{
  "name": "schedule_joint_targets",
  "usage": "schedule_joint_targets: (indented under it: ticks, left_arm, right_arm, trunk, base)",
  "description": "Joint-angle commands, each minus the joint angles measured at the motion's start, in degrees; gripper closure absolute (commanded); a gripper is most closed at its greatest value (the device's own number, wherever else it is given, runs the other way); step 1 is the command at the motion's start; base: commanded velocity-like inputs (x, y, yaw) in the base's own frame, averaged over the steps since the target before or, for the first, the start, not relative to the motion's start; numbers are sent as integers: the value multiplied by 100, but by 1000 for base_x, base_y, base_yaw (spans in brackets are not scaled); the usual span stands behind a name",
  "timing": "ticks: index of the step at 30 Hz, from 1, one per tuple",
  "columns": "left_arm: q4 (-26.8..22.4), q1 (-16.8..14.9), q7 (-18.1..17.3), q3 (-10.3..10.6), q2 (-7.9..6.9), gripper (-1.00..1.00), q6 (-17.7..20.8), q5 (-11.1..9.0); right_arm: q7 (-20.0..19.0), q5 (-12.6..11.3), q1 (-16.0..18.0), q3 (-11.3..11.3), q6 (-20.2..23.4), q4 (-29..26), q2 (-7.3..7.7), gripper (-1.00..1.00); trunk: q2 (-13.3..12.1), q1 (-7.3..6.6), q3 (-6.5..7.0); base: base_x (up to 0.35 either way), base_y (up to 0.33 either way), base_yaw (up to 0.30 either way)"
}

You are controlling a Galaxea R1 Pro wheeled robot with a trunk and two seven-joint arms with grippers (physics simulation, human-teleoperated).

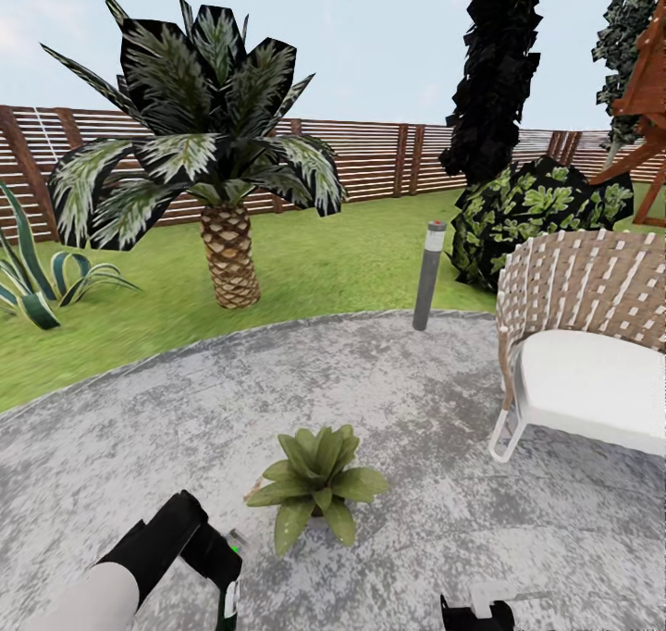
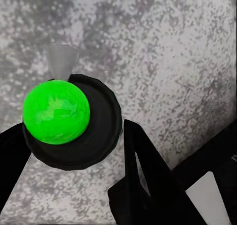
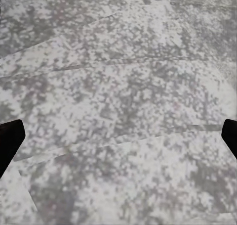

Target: Pick up the pesticide atomizer in the garden and spray insectifuge to fully cover both potted plants in the garden.

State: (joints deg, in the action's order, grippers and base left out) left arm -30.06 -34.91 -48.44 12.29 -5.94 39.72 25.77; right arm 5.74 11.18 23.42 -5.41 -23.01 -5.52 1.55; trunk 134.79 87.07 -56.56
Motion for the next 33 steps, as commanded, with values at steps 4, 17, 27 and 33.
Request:
schedule_joint_targets:
  ticks: [4, 17, 27, 33]
  left_arm:
    - [-205, -15, -205, 36, -4, 100, 92, 93]
    - [-336, -64, -225, 45, 1, 100, 181, 112]
    - [-404, -511, -237, 547, 270, 100, 778, 106]
    - [-384, -473, -838, 1097, 312, 100, 818, 133]
  right_arm:
    - [15, 58, 4, -47, -19, 7, -11, -100]
    - [15, 60, 4, -47, -19, 16, -23, -100]
    - [0, 68, 4, -47, -19, 21, -23, -100]
    - [-3, 69, 4, -47, -19, 16, -15, -100]
  trunk:
    - [2, -1, -4]
    - [2, -1, -4]
    - [2, -1, -4]
    - [2, -1, -4]
  base:
    - [0, 0, -169]
    - [-49, -122, -5]
    - [-2, -2, 0]
    - [0, 0, -133]
